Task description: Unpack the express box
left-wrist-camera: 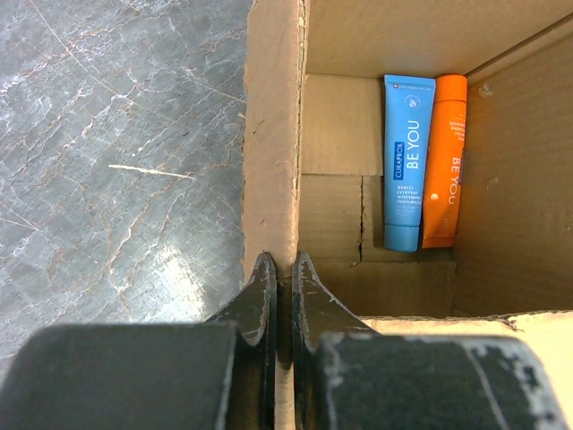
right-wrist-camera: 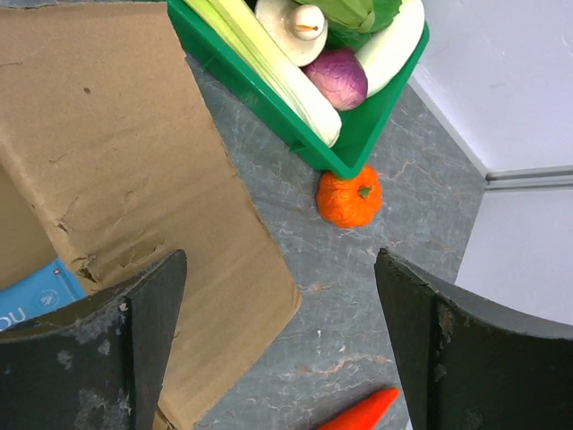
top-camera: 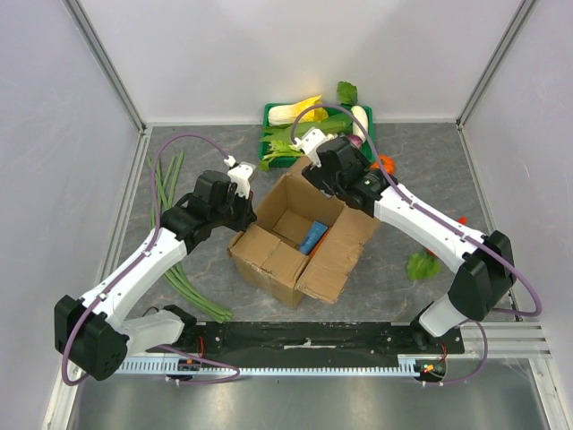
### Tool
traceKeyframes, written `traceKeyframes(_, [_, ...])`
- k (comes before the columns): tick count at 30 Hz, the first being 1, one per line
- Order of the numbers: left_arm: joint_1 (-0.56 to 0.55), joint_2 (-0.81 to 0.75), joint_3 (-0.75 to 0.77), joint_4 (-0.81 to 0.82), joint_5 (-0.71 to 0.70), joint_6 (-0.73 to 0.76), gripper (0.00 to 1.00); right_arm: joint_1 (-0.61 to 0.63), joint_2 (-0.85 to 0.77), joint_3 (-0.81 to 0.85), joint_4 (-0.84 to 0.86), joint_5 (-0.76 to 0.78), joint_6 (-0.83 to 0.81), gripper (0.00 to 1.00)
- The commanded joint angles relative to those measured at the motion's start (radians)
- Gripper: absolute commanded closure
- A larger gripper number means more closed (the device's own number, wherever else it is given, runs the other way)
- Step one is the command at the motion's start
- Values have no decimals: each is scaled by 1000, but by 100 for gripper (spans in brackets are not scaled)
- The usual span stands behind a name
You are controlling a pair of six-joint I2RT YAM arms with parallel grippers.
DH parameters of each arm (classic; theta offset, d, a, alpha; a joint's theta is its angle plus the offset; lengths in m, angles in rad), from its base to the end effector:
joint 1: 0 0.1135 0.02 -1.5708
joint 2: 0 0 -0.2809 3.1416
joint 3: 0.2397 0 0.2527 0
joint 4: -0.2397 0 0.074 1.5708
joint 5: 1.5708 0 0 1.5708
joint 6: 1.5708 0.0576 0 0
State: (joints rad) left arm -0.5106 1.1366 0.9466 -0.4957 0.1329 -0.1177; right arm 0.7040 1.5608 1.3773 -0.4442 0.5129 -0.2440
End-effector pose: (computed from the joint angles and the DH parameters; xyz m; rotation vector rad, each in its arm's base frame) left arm 0.2193 -0.1316 0.2979 0.5187 2.2357 -0.4811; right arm 0.3003 0.2179 0.3356 -0.7097 1.9995 -0.2925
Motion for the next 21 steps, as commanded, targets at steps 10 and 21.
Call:
traceKeyframes(10, [3, 8, 40, -24, 47, 32, 98, -1, -120, 103, -77, -436, -12, 9])
traceKeyframes(21, [3, 23, 52, -24, 34, 36, 97, -3, -123, 155, -84, -353, 32, 12])
